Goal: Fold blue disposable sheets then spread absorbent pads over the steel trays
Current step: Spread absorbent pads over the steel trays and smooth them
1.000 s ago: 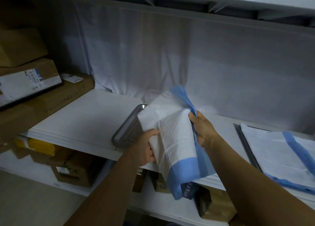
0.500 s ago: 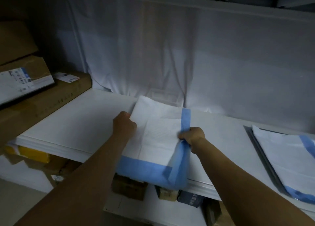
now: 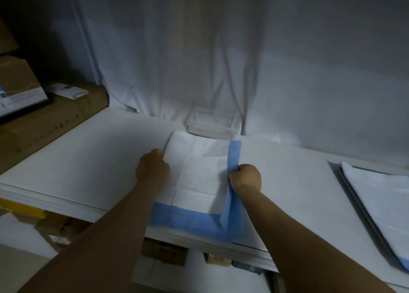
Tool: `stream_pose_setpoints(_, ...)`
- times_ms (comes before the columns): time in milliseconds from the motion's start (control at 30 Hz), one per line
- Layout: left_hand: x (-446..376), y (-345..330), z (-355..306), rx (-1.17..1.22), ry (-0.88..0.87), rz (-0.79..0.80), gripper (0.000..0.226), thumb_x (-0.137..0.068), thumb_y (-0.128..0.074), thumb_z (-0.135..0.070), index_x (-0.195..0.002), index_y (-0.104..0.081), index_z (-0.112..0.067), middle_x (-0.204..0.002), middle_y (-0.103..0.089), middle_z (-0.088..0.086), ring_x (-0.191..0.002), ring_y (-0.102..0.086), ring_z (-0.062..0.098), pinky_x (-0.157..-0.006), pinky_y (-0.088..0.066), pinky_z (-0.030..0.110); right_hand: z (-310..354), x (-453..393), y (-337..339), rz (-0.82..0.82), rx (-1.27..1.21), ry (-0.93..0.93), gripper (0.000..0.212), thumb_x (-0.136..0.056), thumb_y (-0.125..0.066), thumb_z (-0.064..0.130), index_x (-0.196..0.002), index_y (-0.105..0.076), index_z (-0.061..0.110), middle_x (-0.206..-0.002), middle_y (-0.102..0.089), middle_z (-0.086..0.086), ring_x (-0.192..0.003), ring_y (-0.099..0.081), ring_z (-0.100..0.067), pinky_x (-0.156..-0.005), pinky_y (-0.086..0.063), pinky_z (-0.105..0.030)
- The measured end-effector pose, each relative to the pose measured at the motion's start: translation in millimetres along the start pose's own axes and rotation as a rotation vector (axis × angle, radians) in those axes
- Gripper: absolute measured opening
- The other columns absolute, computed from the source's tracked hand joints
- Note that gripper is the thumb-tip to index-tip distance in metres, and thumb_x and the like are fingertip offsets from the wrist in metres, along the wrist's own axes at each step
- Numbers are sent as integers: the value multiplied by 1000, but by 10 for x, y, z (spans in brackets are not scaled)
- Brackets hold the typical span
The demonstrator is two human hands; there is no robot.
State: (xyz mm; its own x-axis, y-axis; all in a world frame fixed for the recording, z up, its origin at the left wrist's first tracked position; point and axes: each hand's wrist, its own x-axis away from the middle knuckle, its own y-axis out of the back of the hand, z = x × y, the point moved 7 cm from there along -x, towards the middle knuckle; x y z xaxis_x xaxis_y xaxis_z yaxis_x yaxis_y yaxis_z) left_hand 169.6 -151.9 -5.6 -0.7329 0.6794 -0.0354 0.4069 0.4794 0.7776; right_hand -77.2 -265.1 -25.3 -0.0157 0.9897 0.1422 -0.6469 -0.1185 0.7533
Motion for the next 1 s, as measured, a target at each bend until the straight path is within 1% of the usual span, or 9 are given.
stream_pose_setpoints(67,56,-31,-13,-1,-1,-4,23,-84,-55,-10,-105,-63,-7,-108,-65,14,-100,-60,33,-78,-47,35,-64,0,62,-11,-17,0,11,-88,-53,13,-86,-62,6,-87,-59,-10,-79,-52,-21,-69,-39,-25)
stream_pose_setpoints(133,144,-82,-92,-16,-20,11,20,-84,-57,-12,-101,-64,-8,-105,-66,13,-99,-61,32,-75,-46,33,-167,2,170,-29,-19,-12,11,-88,-54,13,-85,-61,5,-88,-59,-11,-79,-51,-21,-70,-39,-25)
stream_pose_setpoints(233,291,-210,-308,-25,-59,55,18,-82,-59,-13,-98,-64,-7,-105,-66,14,-100,-61,33,-77,-48,34,-384,11,393,-40,0,-52,11,-90,-55,15,-87,-60,6,-89,-57,-9,-83,-55,-25,-70,-40,-26)
stream_pose_setpoints(367,526,-473,-692,-48,-129,133,17,-81,-63,-17,-95,-62,-7,-105,-65,13,-100,-60,32,-75,-46,32,-753,-6,768,-87,17,-110,10,-89,-54,12,-86,-59,4,-93,-62,-13,-86,-59,-29,-70,-43,-28)
stream_pose_setpoints(467,709,-704,-1001,-42,-175,179,18,-81,-62,-18,-95,-61,-6,-106,-65,14,-101,-60,32,-80,-48,33,-1047,-14,1078,-129,29,-155,17,-89,-56,11,-99,-64,0,-101,-64,-15,-97,-61,-33,-74,-45,-31)
stream_pose_setpoints(600,941,-1028,-1389,-44,-215,241,18,-83,-60,-18,-96,-60,-6,-109,-64,14,-104,-59,33,-82,-48,35,-1412,-49,1451,-175,86,-185,18,-90,-56,13,-102,-64,2,-105,-66,-15,-99,-61,-33,-70,-42,-29)
stream_pose_setpoints(700,1070,-1252,-1626,-44,-234,275,20,-84,-60,-20,-99,-60,-6,-112,-63,14,-105,-59,33,-84,-48,35,-1615,-85,1696,-204,139,-204,24,-90,-57,14,-110,-63,1,-113,-64,-17,-106,-60,-34,-77,-47,-31)
stream_pose_setpoints(800,1147,-1415,-1791,-44,-228,283,24,-85,-61,-21,-104,-60,-8,-117,-62,12,-108,-59,32,-85,-48,35,-1756,-149,1883,-227,166,-219,29,-91,-57,12,-116,-60,-1,-119,-62,-19,-111,-59,-35,-87,-49,-34)
stream_pose_setpoints(1000,1213,-1603,-1966,-66,-228,254,26,-87,-58,-22,-110,-59,-8,-121,-58,12,-110,-57,31,-84,-48,35,-1843,-302,2065,-260,201,-223,30,-91,-57,14,-120,-59,5,-120,-62,-16,-110,-59,-32,-86,-48,-34)
